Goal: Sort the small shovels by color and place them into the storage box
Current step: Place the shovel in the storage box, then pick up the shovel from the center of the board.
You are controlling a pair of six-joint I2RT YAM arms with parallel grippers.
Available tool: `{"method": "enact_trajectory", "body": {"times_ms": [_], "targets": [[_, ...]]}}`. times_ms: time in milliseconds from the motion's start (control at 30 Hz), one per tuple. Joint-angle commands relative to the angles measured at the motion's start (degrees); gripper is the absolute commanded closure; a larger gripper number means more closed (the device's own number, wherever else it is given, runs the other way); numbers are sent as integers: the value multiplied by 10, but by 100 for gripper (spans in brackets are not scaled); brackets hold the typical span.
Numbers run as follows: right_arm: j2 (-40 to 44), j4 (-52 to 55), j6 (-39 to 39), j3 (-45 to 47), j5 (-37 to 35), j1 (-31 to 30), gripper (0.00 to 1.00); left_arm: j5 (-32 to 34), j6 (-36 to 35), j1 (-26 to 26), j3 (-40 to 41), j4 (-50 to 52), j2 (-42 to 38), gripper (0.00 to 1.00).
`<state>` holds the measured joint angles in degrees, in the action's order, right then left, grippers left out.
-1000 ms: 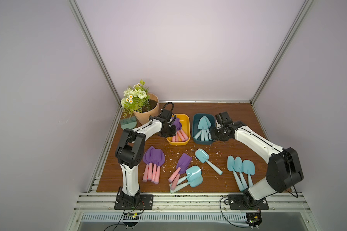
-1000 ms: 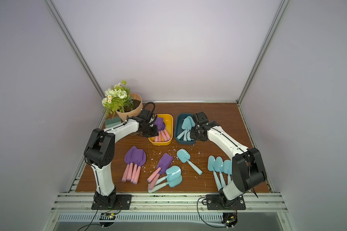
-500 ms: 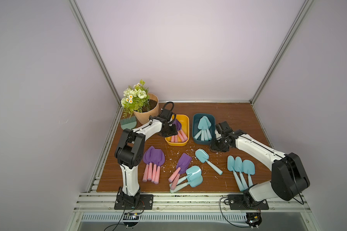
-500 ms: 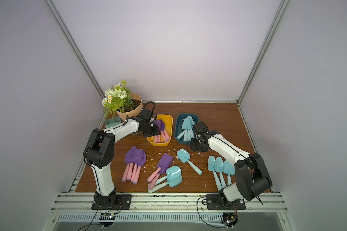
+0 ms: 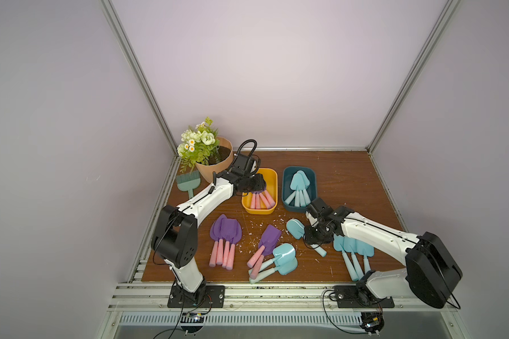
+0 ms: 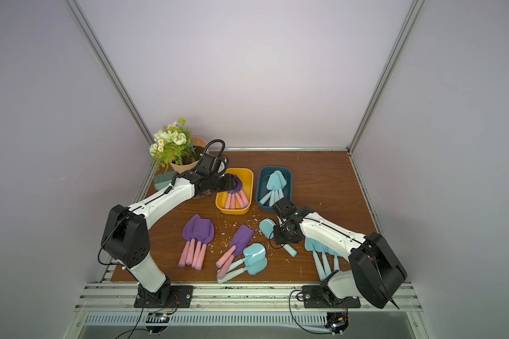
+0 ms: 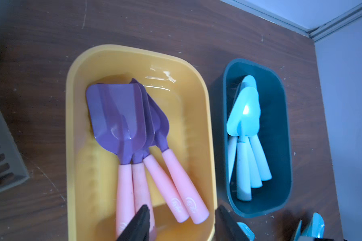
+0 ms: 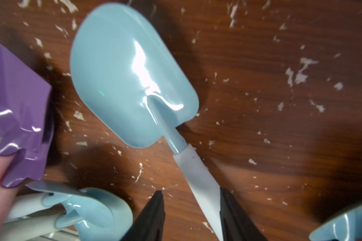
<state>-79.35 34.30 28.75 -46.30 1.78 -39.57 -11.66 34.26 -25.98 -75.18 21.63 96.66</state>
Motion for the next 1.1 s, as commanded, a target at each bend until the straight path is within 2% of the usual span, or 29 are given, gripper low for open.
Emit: {"method": "enact_trajectory", "body": {"times_ms": [0,167,233,433,633,800,933,1067], "targets": [[3,16,-1,11,-10,-16,52,13,33,-1,42,-37,-14,47],[7,-1,9,46,-27,-22,53,1,47,-2,69,-48,-21,47],[8,-14,16,60,-28,-23,56,3,48,-4,74,-49,-24,47],[30,-23,76,72,-66,-24,88,10,54,-4,92,-54,-38,47],[84,-16,214,80,-105,-24,90,13,58,-3,94,-53,-37,47],[116,41,263,42,-192,-24,91,14,56,-4,88,-51,-42,47],[123,56,242,-18,-251,-15,92,24,49,-4,90,-45,-50,47],[69,16,144,-129,-232,21,92,33,50,-4,107,-46,-63,47]]}}
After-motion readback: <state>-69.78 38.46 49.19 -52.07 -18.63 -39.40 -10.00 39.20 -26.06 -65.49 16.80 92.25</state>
